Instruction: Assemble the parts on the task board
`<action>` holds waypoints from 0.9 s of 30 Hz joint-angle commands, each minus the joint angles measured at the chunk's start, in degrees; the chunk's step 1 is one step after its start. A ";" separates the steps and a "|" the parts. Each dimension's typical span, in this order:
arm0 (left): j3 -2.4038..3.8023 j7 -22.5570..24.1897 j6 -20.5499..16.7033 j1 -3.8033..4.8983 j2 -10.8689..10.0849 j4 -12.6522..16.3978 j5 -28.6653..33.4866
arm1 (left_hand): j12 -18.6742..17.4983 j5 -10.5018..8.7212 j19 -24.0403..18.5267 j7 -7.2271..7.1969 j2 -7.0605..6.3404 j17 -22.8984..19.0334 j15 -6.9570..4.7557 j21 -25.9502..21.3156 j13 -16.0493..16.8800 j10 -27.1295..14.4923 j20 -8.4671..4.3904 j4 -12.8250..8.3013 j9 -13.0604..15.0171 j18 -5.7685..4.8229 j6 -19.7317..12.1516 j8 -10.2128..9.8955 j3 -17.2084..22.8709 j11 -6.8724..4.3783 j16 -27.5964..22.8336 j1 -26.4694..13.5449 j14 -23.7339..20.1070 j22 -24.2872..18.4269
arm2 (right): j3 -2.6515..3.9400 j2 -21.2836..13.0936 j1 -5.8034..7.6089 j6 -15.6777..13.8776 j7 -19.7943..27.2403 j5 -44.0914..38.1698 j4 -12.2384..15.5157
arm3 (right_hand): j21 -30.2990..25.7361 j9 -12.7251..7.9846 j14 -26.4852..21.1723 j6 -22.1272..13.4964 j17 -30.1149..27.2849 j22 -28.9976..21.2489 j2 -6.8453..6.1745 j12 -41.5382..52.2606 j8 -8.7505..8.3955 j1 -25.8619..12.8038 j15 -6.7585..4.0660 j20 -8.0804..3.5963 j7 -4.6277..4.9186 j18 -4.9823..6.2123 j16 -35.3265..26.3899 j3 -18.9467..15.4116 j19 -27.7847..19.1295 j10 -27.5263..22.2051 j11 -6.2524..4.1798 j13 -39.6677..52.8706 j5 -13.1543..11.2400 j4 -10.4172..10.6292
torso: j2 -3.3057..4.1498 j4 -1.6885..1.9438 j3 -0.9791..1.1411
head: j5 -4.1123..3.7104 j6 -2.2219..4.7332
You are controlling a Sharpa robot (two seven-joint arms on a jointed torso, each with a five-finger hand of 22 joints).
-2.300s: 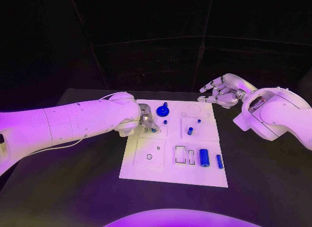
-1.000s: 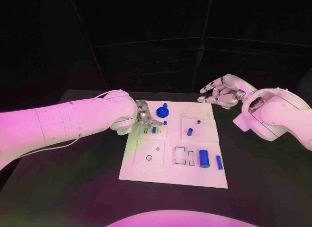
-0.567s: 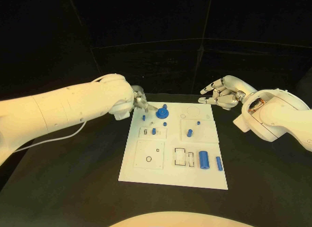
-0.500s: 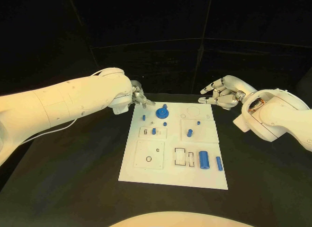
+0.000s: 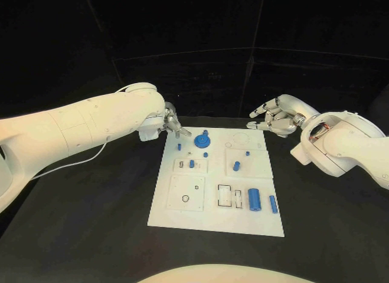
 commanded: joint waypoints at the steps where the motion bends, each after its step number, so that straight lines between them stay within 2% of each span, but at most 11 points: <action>1: 0.07 -0.82 2.86 0.14 0.43 -1.04 -0.21 | 0.12 -0.06 0.17 0.08 0.16 15.09 0.24 0.24 -0.05 0.32 0.01 0.01 -0.11 -0.21 0.53 0.13 -0.52 -0.10 0.18 -0.27 5.95 0.04 | 0.05 0.06 0.13 0.10 0.11 -0.21 0.04 | -0.32 -0.09 0.29 -0.39 0.04 -0.06 0.19 0.08 0.39 -0.55 -0.23 -0.16 0.17 1.11 -0.23 -0.38 0.32 -0.24 0.09 -0.09 0.26 -0.02 | -0.07 -0.02 0.05 | 0.16 0.05; 6: -0.01 -0.94 3.97 0.10 1.66 -3.44 -0.23 | 0.03 -0.08 0.15 0.08 0.14 15.09 0.24 0.21 -0.19 0.24 0.00 0.01 -0.15 -0.20 0.54 0.13 -0.66 -0.10 0.18 -0.31 5.95 0.00 | 0.05 0.06 0.13 0.12 0.11 -0.21 0.06 | -0.32 -0.09 0.29 -0.39 0.04 -0.06 0.19 0.08 0.39 -0.55 -0.23 -0.16 0.17 1.11 -0.23 -0.38 0.32 -0.24 0.09 -0.09 0.26 -0.02 | 0.01 -0.06 -0.01 | 0.33 0.21; 11: -0.80 -0.16 4.52 -0.22 3.46 -6.67 -1.55 | 0.04 -0.04 0.16 0.07 0.16 15.09 0.23 0.21 -0.20 0.18 -0.01 -0.16 -0.25 -0.21 0.51 0.11 -0.85 -0.11 0.18 0.04 5.95 0.03 | 0.05 0.25 0.12 0.17 0.16 -0.21 -0.01 | -0.32 -0.09 0.29 -0.39 0.04 -0.06 0.19 0.08 0.39 -0.55 -0.23 -0.16 0.17 1.11 -0.23 -0.38 0.32 -0.24 0.09 -0.09 0.26 -0.02 | 0.06 -0.05 -0.04 | 0.56 0.17; 15: -1.14 0.46 4.86 -0.69 4.53 -8.55 -2.02 | 0.07 -0.02 0.16 0.07 0.22 15.09 0.22 0.19 -0.20 0.15 -0.02 -0.24 -0.33 -0.21 0.50 0.10 -0.96 -0.12 0.18 0.35 5.95 0.02 | 0.05 0.40 0.12 0.20 0.20 -0.21 -0.09 | -0.30 -0.09 0.32 -0.42 0.16 0.00 0.25 0.17 0.40 -0.56 -0.24 -0.16 0.17 1.10 -0.17 -0.43 0.38 -0.18 0.08 -0.03 0.34 -0.07 | 0.07 -0.14 -0.06 | 0.65 0.14; 27: -1.33 1.79 5.12 -1.81 6.39 -12.22 -2.30 | 0.12 -0.01 0.22 0.07 0.32 15.09 0.22 0.27 -0.17 0.15 -0.02 -0.27 -0.40 -0.24 0.49 0.09 -1.03 -0.11 0.18 0.59 5.95 0.17 | 0.05 0.81 0.12 0.28 0.29 -0.21 -0.34 | -0.30 -0.09 0.32 -0.42 0.16 0.00 0.25 0.17 0.40 -0.56 -0.24 -0.16 0.17 1.10 -0.17 -0.43 0.38 -0.18 0.08 -0.03 0.34 -0.07 | 0.04 -0.03 -0.01 | 0.58 -0.19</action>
